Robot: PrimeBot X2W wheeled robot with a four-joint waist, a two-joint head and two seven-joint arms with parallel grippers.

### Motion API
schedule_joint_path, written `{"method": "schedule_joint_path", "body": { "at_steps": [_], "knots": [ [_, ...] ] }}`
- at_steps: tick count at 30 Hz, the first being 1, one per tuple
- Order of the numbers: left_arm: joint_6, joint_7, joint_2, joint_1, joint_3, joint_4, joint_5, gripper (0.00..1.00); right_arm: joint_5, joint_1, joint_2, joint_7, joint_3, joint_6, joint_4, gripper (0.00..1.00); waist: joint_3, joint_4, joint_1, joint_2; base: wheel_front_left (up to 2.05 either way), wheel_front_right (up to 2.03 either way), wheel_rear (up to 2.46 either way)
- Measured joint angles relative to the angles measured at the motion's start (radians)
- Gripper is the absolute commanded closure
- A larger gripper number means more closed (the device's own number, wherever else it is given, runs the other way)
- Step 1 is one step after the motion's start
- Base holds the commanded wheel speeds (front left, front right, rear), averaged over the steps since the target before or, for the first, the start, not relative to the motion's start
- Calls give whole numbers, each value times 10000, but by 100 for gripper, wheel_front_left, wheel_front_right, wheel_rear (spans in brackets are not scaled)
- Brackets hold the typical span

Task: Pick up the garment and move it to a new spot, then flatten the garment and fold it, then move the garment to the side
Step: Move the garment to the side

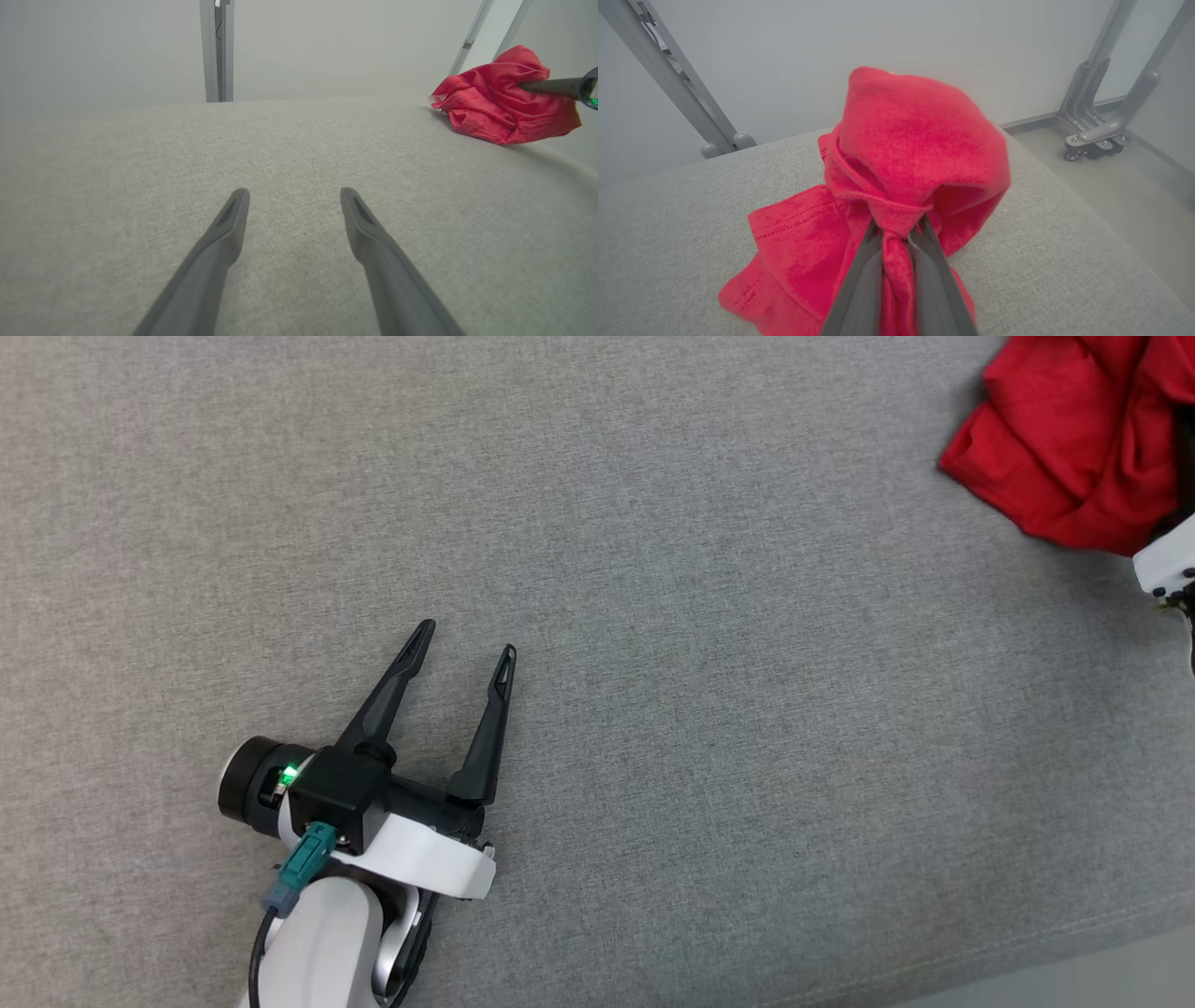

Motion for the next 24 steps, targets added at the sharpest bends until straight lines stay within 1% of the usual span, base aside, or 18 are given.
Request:
{"method": "schedule_joint_path", "body": {
  "at_steps": [2, 5, 6, 7, 10, 12, 13, 14, 17, 20, 24],
  "knots": [
    [13, 0, 0, 0, 0, -6, -52, 0, -65, -204, -113, 102, 336, 0, -109, 100, -1, 76, 1, 0, 0, 0, 0],
    [44, 0, 2, -4, -69, -6, -173, 0, -324, -391, -435, 629, 1055, 0, -324, 100, -12, 200, 0, 0, 0, 0, 0],
    [81, 0, 2, -6, -100, -8, -211, 0, -295, -442, -564, 742, 1273, -4, -650, 100, -14, 251, 1, 0, 0, 0, 0],
    [92, 2, 2, -9, -121, -13, -276, 0, -59, -486, -621, 934, 1482, -13, -1229, 100, -19, 300, 0, 0, 0, 0, 0],
    [194, 2, 2, -13, -173, -36, -364, 0, 1039, -530, -763, 1626, 2140, 6, -3183, 100, -27, 379, 0, 0, 0, 0, 0],
    [226, 2, 19, -13, -207, -29, -376, 0, 1634, -563, -1287, 2052, 2476, 6, -3983, 100, -6, 405, 0, 0, 0, 0, 0],
    [236, 2, 13, -13, -232, -23, -385, 0, 1944, -570, -1605, 2259, 2545, 4, -4157, 100, 0, 424, 0, 0, 0, 0, 0],
    [242, 2, 10, -14, -276, -6, -430, 0, 2372, -575, -2119, 2617, 2690, 0, -4190, 100, 11, 474, 1, 0, 0, 0, 0],
    [253, 0, 10, -61, -318, -8, -466, 0, 2685, -735, -2485, 2901, 2800, 0, -3614, 100, 81, 563, 1, 0, 0, 0, 0],
    [249, 0, -2, -128, -359, -12, -462, 0, 2692, -882, -2640, 3076, 2949, 0, -2610, 100, 175, 687, 0, 0, 0, 0, 0],
    [249, -2, -15, -177, -343, -59, -420, 0, 2648, -1187, -2575, 3078, 3064, 0, -1360, 100, 342, 860, 0, 0, 0, 0, 0]
  ]
}}
